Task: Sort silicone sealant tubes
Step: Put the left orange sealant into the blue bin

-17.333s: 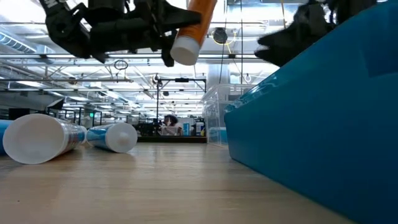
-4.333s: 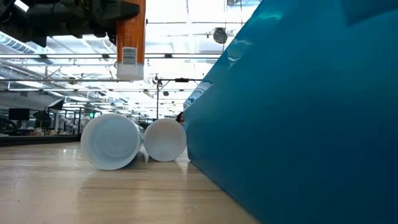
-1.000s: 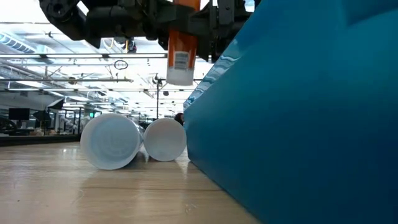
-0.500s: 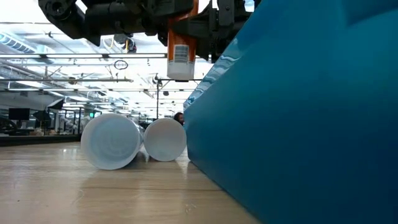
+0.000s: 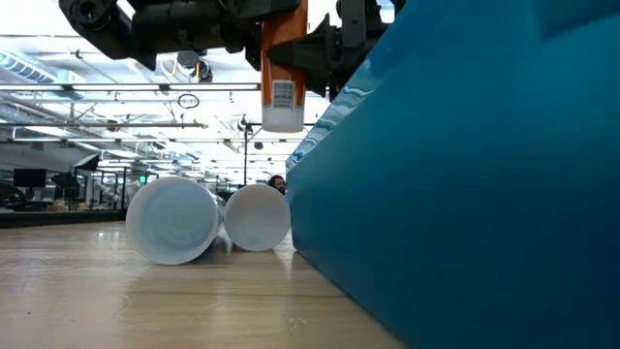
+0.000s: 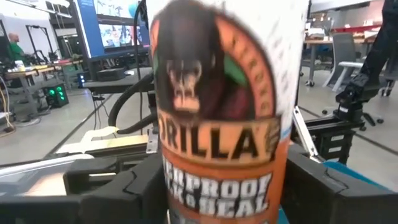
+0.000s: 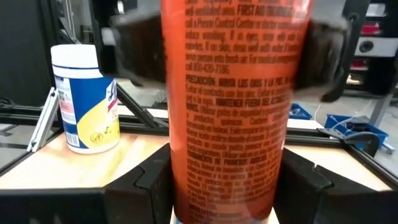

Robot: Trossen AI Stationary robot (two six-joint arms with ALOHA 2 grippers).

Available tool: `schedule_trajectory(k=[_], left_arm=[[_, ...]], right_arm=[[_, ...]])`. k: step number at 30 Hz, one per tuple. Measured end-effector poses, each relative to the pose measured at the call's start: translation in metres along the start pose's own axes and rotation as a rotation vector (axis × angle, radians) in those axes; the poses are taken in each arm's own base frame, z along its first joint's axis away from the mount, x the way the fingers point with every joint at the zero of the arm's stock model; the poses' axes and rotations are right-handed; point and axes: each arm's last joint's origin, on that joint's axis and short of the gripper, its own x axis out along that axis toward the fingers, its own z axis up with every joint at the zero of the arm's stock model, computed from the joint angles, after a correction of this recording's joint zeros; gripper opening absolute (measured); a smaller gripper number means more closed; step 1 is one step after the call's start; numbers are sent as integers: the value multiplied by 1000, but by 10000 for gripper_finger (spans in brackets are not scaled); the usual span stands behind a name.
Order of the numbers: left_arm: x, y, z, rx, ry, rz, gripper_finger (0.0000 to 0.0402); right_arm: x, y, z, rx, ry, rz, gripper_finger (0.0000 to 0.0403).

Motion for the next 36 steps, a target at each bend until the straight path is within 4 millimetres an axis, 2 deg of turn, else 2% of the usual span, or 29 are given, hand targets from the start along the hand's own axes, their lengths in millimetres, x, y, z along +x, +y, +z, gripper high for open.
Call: schedule_trajectory(k=[8,16,21,26,36], left_arm=[[-13,-1,15,-6,30,10,293],[-45,4,35,-16,143,150,285],[-56,7,37,-11,205,196,275],[-58,9,35,-9,226,201,276],[-57,10,28,-14,282,215,270]], right_arm=[[0,0,-2,38,23,2,191],[-9,9,10,176,132,26,191],[-25,29,22,275,271,80,191],[-42,51,28,432,414,99,191],[-65,92,16,739,638,-22,191]])
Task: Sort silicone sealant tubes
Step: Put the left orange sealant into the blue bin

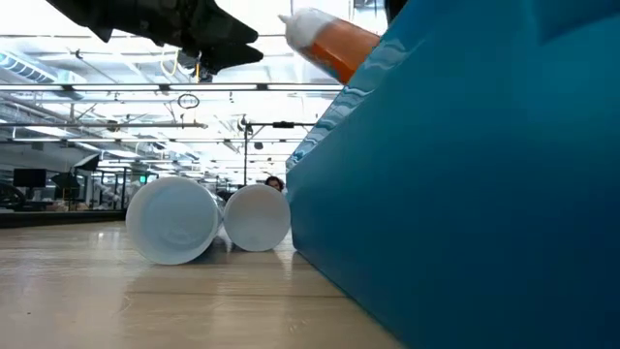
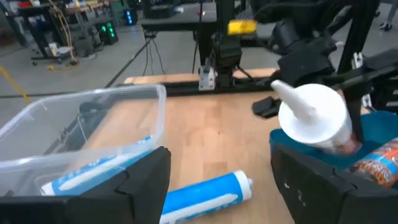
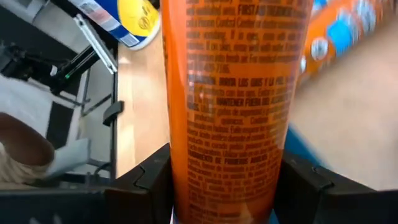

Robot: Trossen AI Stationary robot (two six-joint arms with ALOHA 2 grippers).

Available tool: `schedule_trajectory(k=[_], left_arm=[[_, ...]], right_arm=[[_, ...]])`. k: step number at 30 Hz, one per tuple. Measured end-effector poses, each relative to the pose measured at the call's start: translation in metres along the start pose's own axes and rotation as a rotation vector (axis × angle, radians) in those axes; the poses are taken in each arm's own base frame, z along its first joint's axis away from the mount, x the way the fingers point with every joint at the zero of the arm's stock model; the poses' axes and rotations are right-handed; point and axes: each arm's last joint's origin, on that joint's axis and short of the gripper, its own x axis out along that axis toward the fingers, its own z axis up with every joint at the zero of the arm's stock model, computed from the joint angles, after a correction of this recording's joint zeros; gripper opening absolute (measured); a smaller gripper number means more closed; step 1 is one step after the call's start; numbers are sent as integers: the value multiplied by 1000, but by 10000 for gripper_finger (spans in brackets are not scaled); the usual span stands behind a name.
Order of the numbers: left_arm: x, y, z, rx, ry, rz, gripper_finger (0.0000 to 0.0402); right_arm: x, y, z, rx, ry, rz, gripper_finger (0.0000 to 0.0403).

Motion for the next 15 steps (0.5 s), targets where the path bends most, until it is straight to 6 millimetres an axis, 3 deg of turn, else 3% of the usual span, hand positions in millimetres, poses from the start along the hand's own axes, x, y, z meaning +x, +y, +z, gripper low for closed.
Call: schedule_trajectory(k=[6,15], left_arm=[[0,0,0,23,-1,9,257],[0,0,1,57,-5,11,250]], right_arm=[[-5,19,-24,158,18,6,191],[-19,31,-65,346,3,-144,191]])
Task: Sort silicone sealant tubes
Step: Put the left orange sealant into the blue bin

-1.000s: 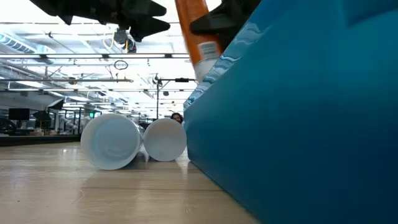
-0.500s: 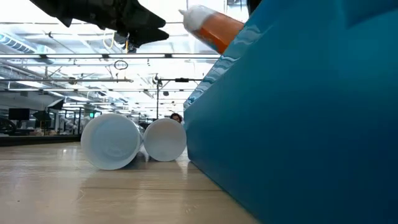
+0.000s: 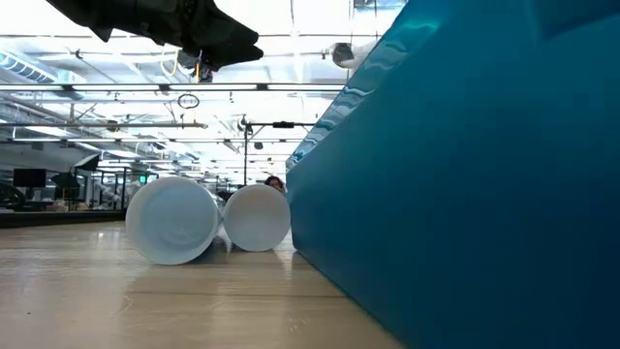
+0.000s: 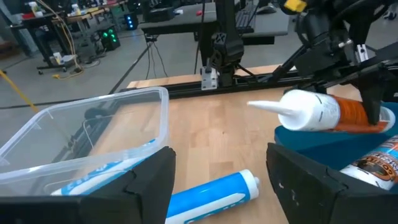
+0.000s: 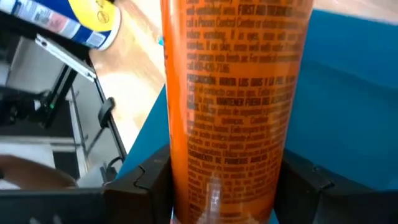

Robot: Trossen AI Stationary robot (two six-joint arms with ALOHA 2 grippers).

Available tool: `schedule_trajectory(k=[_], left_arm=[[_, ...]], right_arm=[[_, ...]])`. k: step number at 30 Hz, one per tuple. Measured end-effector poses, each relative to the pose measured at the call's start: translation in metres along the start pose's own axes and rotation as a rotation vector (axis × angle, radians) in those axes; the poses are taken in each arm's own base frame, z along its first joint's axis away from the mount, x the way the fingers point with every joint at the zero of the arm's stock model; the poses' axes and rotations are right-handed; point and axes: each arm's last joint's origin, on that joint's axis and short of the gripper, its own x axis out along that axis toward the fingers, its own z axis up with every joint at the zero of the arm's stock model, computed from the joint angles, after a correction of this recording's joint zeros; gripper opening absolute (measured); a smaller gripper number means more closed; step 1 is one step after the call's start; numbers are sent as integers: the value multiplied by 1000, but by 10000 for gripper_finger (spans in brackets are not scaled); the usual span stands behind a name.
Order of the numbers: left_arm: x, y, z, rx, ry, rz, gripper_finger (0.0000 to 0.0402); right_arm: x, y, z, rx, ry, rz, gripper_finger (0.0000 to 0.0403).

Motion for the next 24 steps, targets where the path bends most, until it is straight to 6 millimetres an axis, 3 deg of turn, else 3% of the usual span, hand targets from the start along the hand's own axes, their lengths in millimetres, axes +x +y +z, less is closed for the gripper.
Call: schedule_trajectory(k=[11,24], left_arm=[[0,0,1,1,-15,2,255],[0,2,2,-2,-20,54,255]], right_arm=[[1,-2,-31,71,35,-18,191],[20,-7,-38,46,102,-22,191]])
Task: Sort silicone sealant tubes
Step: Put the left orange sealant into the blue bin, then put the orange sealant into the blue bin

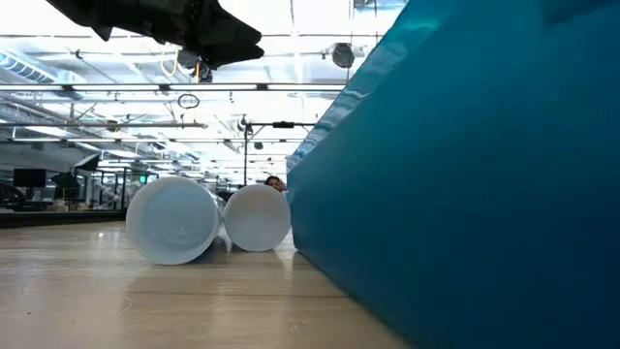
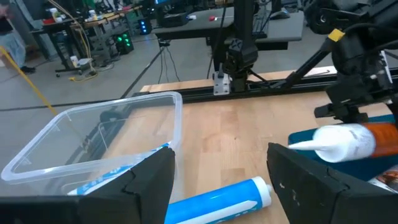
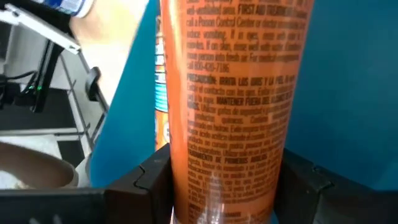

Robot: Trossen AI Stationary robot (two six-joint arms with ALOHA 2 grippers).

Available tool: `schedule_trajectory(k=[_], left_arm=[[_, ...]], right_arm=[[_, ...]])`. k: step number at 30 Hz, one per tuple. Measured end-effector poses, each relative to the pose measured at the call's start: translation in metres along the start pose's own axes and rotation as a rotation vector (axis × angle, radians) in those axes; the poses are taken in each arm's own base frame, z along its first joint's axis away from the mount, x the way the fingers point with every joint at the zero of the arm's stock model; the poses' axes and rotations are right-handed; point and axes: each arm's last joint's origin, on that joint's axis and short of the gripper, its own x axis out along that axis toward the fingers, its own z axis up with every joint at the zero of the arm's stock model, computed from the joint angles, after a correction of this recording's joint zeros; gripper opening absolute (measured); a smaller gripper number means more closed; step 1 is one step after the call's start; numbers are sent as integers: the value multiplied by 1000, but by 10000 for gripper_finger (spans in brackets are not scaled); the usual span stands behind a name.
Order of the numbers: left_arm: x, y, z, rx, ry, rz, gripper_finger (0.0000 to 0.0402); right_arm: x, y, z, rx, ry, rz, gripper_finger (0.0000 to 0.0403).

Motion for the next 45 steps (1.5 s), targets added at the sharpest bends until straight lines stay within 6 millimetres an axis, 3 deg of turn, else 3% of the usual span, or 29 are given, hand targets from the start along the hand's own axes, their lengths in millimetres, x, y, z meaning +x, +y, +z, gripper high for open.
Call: schedule_trajectory(k=[4,10,14,28,39,45], left_arm=[[0,0,0,-1,0,0,255],[0,0,0,-4,0,0,255],[0,0,0,-4,1,0,255],[0,0,0,-4,3,0,255],[0,0,-1,-4,10,-1,255],[0,0,-1,0,10,-1,255]], right_arm=[[1,3,1,-49,-5,42,194],[1,5,2,-48,-8,57,280],[1,6,2,-55,-9,61,308],[2,16,10,-201,-4,177,297],[5,27,29,-467,0,328,297],[8,26,42,-632,-56,325,297]])
